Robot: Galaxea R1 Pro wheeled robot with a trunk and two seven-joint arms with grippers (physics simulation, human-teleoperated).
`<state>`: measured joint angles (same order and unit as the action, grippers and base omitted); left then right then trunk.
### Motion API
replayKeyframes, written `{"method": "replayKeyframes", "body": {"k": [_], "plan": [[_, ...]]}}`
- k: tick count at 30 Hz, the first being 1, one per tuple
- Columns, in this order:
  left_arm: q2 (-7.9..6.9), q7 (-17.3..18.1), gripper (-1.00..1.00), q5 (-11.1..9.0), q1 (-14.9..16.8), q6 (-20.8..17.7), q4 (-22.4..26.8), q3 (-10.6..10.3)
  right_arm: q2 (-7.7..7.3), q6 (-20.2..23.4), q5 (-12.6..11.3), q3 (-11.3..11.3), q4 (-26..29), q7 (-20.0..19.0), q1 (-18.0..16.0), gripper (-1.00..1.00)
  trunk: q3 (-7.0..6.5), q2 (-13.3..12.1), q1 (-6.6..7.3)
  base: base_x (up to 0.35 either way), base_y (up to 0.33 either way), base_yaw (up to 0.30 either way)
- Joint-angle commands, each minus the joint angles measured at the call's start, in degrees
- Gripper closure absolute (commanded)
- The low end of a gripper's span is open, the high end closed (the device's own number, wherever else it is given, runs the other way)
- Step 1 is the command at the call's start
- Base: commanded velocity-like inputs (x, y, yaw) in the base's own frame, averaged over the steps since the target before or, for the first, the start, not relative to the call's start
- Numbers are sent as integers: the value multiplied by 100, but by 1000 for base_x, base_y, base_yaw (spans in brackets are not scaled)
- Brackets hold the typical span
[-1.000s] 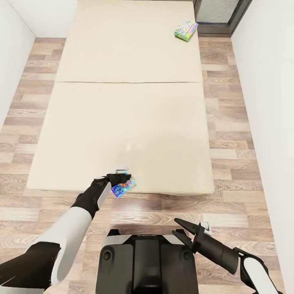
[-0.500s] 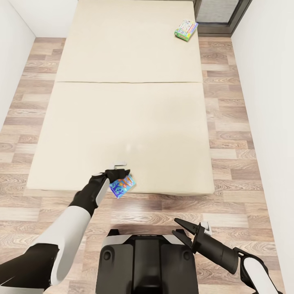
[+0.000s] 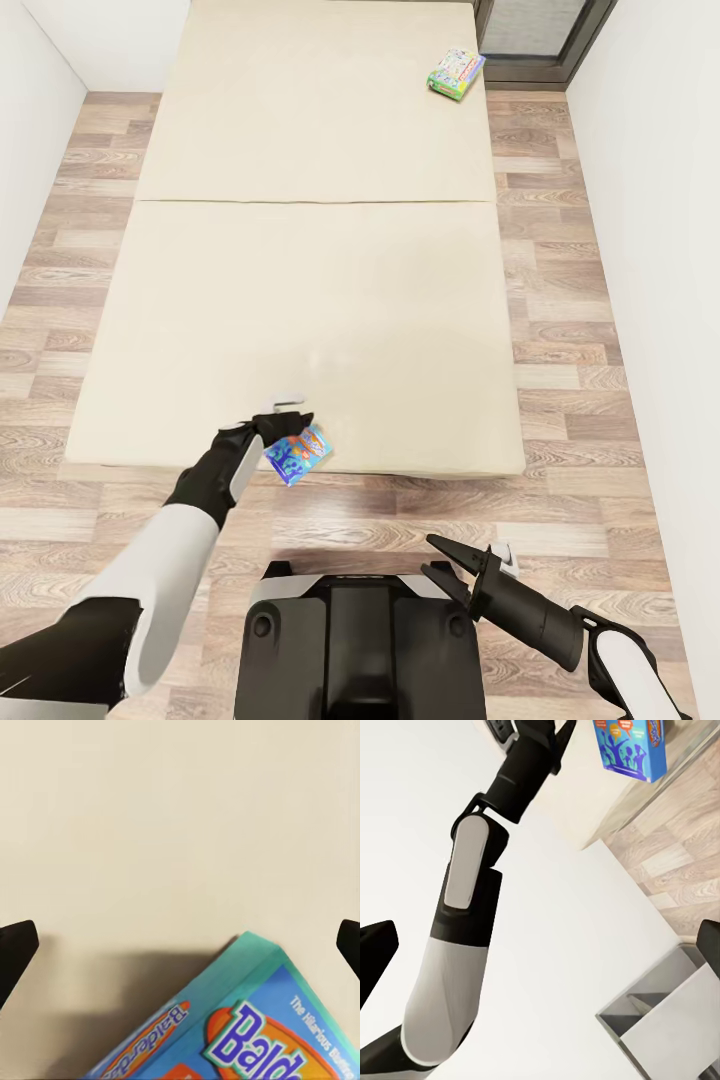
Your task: Put all the toys in the child's room - the three board games (two on the bed and one on the table), the two jigsaw puzzles on the table, and the tennis ball on the table - inside the toy box on the table in the child's room.
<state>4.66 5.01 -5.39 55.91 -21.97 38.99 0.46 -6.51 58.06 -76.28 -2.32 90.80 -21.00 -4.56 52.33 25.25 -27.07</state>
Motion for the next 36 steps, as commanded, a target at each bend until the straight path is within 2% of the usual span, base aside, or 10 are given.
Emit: {"method": "replayKeyframes", "body": {"k": [1, 4, 12, 13, 16, 23, 24, 31, 36], "plan": [[-10, 7, -100, -57, 0, -61, 28, 29, 0, 20, 52, -8, 0, -53, -2, -100, 5, 8, -3, 0, 0, 0], [-70, 44, -100, -59, -1, -202, 152, 116, 0, 21, 52, -12, 0, -53, -2, -100, 5, 8, -3, 0, 0, 0], [-259, 534, -100, -62, -37, -1330, 1034, 455, 0, 18, 56, -20, 0, -53, -1, -100, 5, 8, -3, 0, 0, 0], [-312, 738, -100, -61, -43, -1648, 1266, 539, 0, 16, 58, -21, 0, -53, -1, -100, 5, 8, -3, 0, 0, 0], [-439, 1107, -100, -60, -49, -2156, 1600, 668, 0, 15, 63, -25, 0, -50, -2, -100, 5, 8, -3, 0, 0, 0], [-855, 2157, -100, -59, -53, -3271, 2304, 861, -6, 13, 75, -31, -5, 131, -10, -100, 5, 8, -3, 0, 0, 0], [-977, 2479, -100, -57, -53, -3470, 2482, 881, -7, 13, 73, -33, -3, 259, -13, -100, 5, 8, -3, 0, 0, 0], [-1350, 3484, -100, -46, -42, -3789, 3034, 889, -8, 16, 38, -107, -5, 754, -17, -100, 5, 8, -3, 0, 0, 0], [-1661, 3906, -100, -52, -38, -3803, 3195, 864, -8, 17, 24, -145, -2, 867, -18, -100, 5, 8, -3, 0, 0, 0]]}}
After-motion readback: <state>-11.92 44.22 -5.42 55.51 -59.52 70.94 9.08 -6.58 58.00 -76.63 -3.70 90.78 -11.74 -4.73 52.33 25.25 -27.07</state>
